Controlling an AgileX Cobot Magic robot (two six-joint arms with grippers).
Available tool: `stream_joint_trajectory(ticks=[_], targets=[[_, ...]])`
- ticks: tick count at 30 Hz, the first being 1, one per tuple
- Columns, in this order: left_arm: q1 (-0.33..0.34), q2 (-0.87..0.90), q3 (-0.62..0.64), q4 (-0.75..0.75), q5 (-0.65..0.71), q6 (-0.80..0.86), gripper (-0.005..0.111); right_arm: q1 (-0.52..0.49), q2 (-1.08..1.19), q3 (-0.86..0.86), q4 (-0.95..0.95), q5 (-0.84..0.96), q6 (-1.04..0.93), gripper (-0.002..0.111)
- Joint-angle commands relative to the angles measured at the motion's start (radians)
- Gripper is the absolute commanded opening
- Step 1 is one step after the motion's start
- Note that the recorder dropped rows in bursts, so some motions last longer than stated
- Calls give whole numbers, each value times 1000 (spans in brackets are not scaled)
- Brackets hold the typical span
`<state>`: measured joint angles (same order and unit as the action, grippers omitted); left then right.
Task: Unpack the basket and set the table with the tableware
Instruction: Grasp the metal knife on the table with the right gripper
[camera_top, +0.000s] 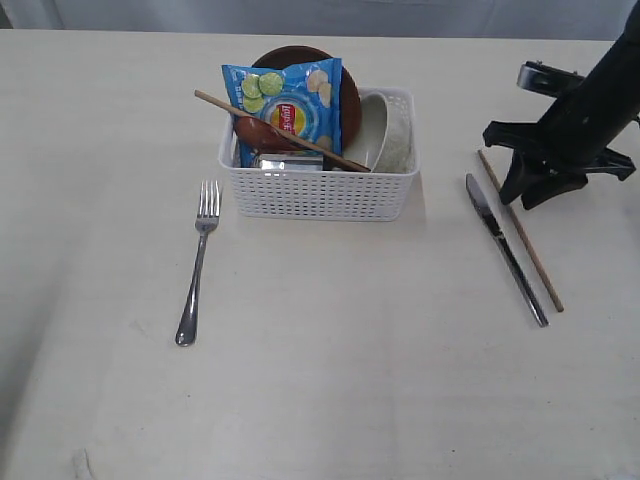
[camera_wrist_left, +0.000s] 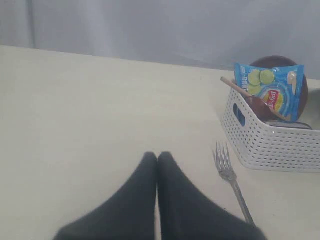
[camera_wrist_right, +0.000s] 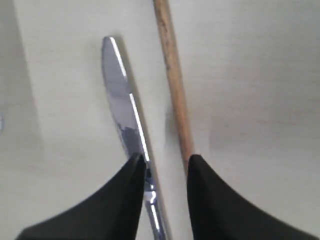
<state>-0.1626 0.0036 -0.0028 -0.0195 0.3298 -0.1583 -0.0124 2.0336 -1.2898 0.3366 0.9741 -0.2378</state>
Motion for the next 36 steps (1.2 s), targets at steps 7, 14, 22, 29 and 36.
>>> stream_joint_trajectory(ticks=[7, 14, 22, 29, 36], targets=[[1, -4, 3, -12, -11, 1, 0, 209, -103, 16, -155, 82, 74, 29], [1, -4, 3, -12, -11, 1, 0, 189, -235, 246, -189, -162, 70, 29], [1, -4, 3, -12, -11, 1, 0, 189, -179, 270, -226, -199, 49, 29], [1, -4, 3, -12, -11, 1, 0, 189, -99, 270, -226, -221, 13, 29], [1, -4, 3, -12, -11, 1, 0, 189, -32, 270, -226, -236, 13, 25]])
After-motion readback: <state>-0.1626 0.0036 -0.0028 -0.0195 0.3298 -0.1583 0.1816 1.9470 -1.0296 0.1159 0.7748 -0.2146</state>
